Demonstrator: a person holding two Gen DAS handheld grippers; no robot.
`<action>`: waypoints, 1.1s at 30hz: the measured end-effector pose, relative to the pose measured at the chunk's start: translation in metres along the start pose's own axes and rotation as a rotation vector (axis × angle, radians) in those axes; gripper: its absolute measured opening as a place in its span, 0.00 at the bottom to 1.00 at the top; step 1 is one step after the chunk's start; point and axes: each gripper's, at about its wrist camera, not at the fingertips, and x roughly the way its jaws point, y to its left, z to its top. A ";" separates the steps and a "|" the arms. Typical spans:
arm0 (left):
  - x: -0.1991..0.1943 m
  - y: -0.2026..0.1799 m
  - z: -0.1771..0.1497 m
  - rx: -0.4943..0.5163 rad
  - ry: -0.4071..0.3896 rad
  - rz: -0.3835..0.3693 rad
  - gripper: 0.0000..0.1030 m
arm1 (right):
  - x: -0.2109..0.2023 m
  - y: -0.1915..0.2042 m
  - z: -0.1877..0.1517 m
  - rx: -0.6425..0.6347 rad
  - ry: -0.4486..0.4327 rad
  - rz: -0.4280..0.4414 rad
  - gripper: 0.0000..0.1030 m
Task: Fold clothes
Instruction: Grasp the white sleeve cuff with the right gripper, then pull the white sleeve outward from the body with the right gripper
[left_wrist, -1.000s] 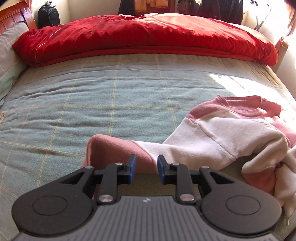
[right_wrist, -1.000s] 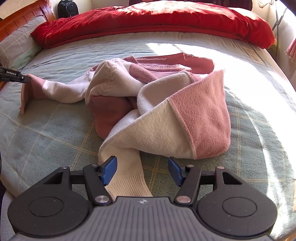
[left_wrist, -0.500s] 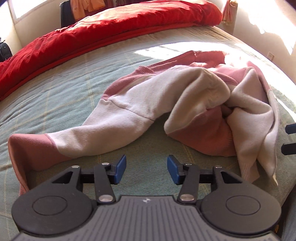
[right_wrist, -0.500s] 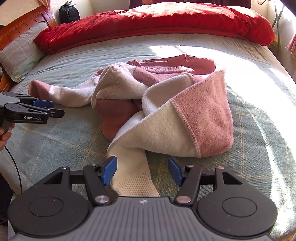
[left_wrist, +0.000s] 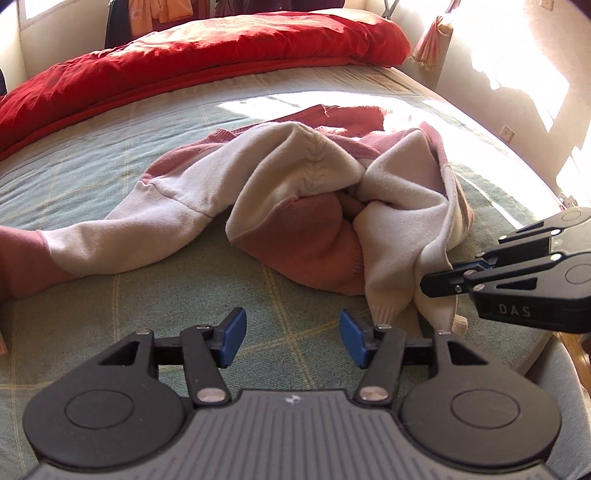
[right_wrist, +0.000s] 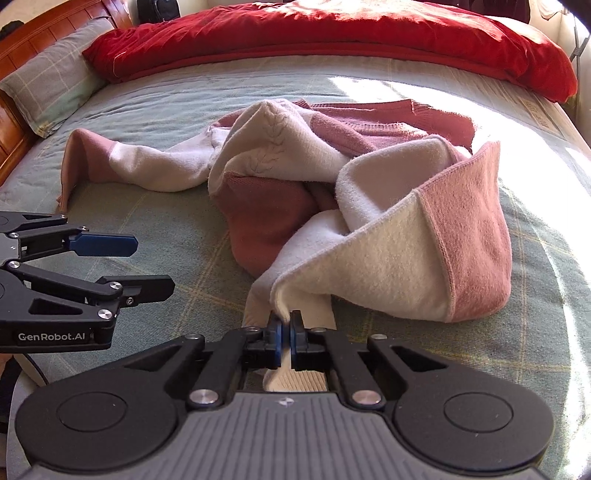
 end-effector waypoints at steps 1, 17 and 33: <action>-0.001 0.001 -0.001 0.000 0.001 0.006 0.56 | 0.001 0.000 0.000 0.001 -0.001 -0.020 0.06; -0.006 0.005 -0.010 -0.019 0.014 0.011 0.58 | -0.030 -0.026 0.003 -0.038 -0.046 -0.091 0.04; -0.013 -0.032 -0.003 0.052 0.017 -0.019 0.64 | -0.086 -0.132 0.023 -0.031 -0.092 -0.328 0.04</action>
